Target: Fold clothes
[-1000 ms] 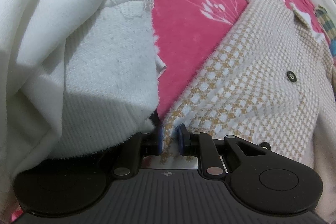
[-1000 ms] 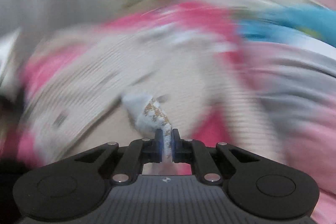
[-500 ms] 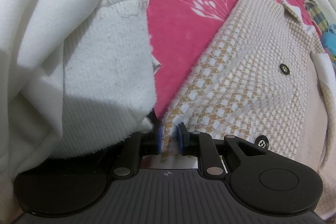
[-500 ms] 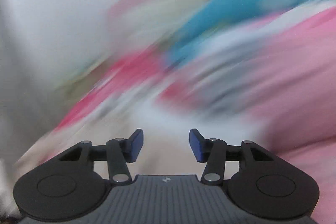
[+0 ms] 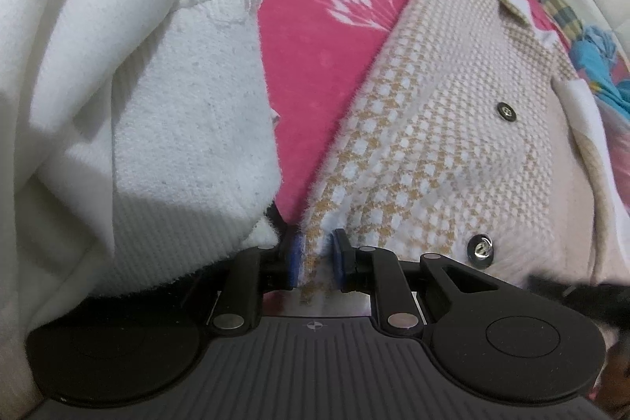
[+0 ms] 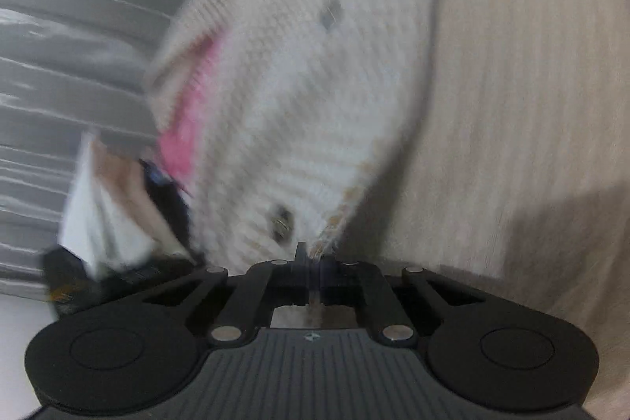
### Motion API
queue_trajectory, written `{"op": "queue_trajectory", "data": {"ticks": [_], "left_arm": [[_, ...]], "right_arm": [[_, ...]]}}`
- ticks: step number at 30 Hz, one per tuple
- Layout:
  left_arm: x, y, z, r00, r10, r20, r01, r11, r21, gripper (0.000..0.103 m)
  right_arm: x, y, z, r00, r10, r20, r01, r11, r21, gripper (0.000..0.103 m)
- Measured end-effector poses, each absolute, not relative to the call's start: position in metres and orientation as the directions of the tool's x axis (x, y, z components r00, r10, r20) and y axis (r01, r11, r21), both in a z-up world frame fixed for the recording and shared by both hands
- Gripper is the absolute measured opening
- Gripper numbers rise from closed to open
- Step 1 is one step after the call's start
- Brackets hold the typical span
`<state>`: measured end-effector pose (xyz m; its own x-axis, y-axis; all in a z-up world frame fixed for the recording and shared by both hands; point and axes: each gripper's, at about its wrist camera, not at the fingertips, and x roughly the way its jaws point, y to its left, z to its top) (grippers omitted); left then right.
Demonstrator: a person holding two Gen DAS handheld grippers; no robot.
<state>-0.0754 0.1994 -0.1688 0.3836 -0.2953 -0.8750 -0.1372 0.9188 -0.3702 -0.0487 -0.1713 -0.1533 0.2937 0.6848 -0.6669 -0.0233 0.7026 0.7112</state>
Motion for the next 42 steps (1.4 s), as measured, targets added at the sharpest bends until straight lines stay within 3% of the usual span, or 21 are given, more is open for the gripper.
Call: {"op": "queue_trajectory", "data": {"ticks": [3,8,9,12,14,15,16,20,23,26,28,29,35,42], "left_arm": [[-0.075,0.201,-0.169,0.374,-0.348,-0.86,-0.117,0.902,-0.416,0.026],[-0.075,0.198,-0.171,0.369,-0.343,-0.864,-0.105,0.908,-0.405,0.027],[-0.075,0.198,-0.171,0.368,-0.344,-0.864,-0.103,0.908,-0.406,0.027],[-0.076,0.197,-0.172,0.364,-0.341,-0.867,-0.091,0.913,-0.397,0.027],[-0.076,0.195,-0.172,0.361,-0.325,-0.874,-0.081,0.923,-0.376,0.022],[-0.076,0.193,-0.172,0.36,-0.304,-0.882,-0.077,0.932,-0.353,0.015],[-0.077,0.192,-0.171,0.355,-0.29,-0.889,-0.076,0.938,-0.337,0.008],[-0.077,0.188,-0.158,0.338,-0.25,-0.907,-0.045,0.959,-0.281,0.006],[-0.073,0.182,-0.166,0.31,-0.203,-0.929,-0.024,0.975,-0.221,0.013],[-0.073,0.176,-0.168,0.314,-0.185,-0.931,-0.005,0.981,-0.196,0.015],[-0.077,0.178,-0.162,0.315,-0.184,-0.931,-0.001,0.981,-0.194,0.018],[-0.079,0.18,-0.159,0.314,-0.182,-0.932,-0.003,0.981,-0.193,0.019],[-0.101,0.168,-0.115,0.435,-0.132,-0.891,0.065,0.991,-0.115,0.024],[-0.077,0.105,-0.125,0.45,-0.287,-0.846,0.281,0.944,-0.171,0.025]], "right_arm": [[-0.036,-0.187,-0.137,0.347,0.662,-0.664,-0.047,0.72,0.693,0.006],[-0.031,-0.191,-0.158,0.264,0.656,-0.707,0.004,0.732,0.681,0.008],[-0.035,-0.191,-0.161,0.256,0.649,-0.717,0.006,0.74,0.672,0.011],[-0.043,-0.189,-0.173,0.238,0.657,-0.715,0.053,0.727,0.685,0.035],[-0.055,-0.186,-0.18,0.218,0.659,-0.72,0.047,0.729,0.683,0.031],[-0.061,-0.184,-0.18,0.215,0.646,-0.733,0.019,0.747,0.664,0.014],[-0.066,-0.183,-0.177,0.209,0.635,-0.744,-0.01,0.762,0.648,0.007],[-0.079,-0.184,-0.163,0.201,0.611,-0.766,-0.059,0.788,0.614,0.006],[-0.078,-0.19,-0.171,0.15,0.601,-0.785,-0.028,0.797,0.604,0.005],[-0.067,-0.198,-0.174,0.088,0.615,-0.784,-0.005,0.787,0.617,0.017],[-0.057,-0.208,-0.156,0.116,0.597,-0.794,-0.045,0.802,0.596,0.055],[-0.051,-0.215,-0.144,0.153,0.58,-0.8,-0.064,0.814,0.578,0.059],[0.009,-0.25,-0.115,0.386,0.489,-0.782,-0.038,0.856,0.516,0.06],[0.107,-0.256,-0.133,0.585,0.423,-0.693,-0.09,0.882,0.462,0.06]]}}
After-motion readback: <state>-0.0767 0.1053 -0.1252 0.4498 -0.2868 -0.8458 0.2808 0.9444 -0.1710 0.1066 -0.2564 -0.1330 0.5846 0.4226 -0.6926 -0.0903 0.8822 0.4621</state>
